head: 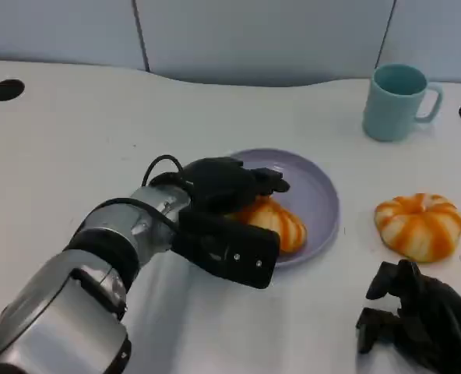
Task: Grasp the bread from the table and place it into the plate.
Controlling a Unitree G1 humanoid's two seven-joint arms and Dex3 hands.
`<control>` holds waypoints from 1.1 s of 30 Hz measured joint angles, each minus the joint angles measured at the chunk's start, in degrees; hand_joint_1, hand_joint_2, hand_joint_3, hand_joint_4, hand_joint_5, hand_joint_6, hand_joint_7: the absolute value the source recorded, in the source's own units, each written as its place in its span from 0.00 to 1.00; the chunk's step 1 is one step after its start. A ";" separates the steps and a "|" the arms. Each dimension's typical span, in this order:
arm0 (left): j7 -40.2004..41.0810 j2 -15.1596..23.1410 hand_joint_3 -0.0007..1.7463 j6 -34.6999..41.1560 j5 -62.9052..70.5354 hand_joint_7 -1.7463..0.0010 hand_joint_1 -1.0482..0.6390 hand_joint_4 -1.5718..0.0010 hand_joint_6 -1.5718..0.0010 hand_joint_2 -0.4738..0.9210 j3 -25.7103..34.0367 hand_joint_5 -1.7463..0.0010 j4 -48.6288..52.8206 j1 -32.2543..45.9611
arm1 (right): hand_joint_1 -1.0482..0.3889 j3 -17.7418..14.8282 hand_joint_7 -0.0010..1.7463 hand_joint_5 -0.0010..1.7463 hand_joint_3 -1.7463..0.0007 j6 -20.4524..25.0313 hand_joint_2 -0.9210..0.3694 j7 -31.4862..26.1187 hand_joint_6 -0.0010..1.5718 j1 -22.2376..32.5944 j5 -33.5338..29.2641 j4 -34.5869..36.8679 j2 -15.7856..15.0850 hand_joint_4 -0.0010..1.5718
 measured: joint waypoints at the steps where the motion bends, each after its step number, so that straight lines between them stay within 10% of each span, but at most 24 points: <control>1: 0.01 0.00 0.30 0.12 0.11 0.99 0.07 1.00 1.00 1.00 -0.13 1.00 -0.02 0.00 | 0.42 0.02 0.62 0.68 0.74 -0.04 0.00 0.04 0.71 -0.01 0.00 0.00 0.03 0.78; 12: 0.00 1.51 0.30 -1.35 -1.38 1.00 0.08 1.00 1.00 1.00 1.40 1.00 -1.00 0.33 | 0.42 0.07 0.63 0.68 0.73 -0.02 0.00 -0.12 0.71 -0.08 -0.03 -0.01 0.08 0.77; 23: -12.53 4.86 0.26 -13.32 -24.31 0.97 0.10 0.93 0.93 1.00 19.33 0.96 -3.75 10.48 | 0.41 -0.17 0.63 0.68 0.75 0.15 0.00 -0.38 0.72 -0.17 -0.03 0.04 0.15 0.78; 33: -27.18 -1.94 0.19 -14.00 -49.97 0.93 0.12 0.70 0.70 1.00 37.07 0.75 -11.74 23.45 | 0.42 0.29 0.62 0.67 0.74 -0.14 0.00 -0.56 0.72 -0.29 -0.25 0.10 0.18 0.79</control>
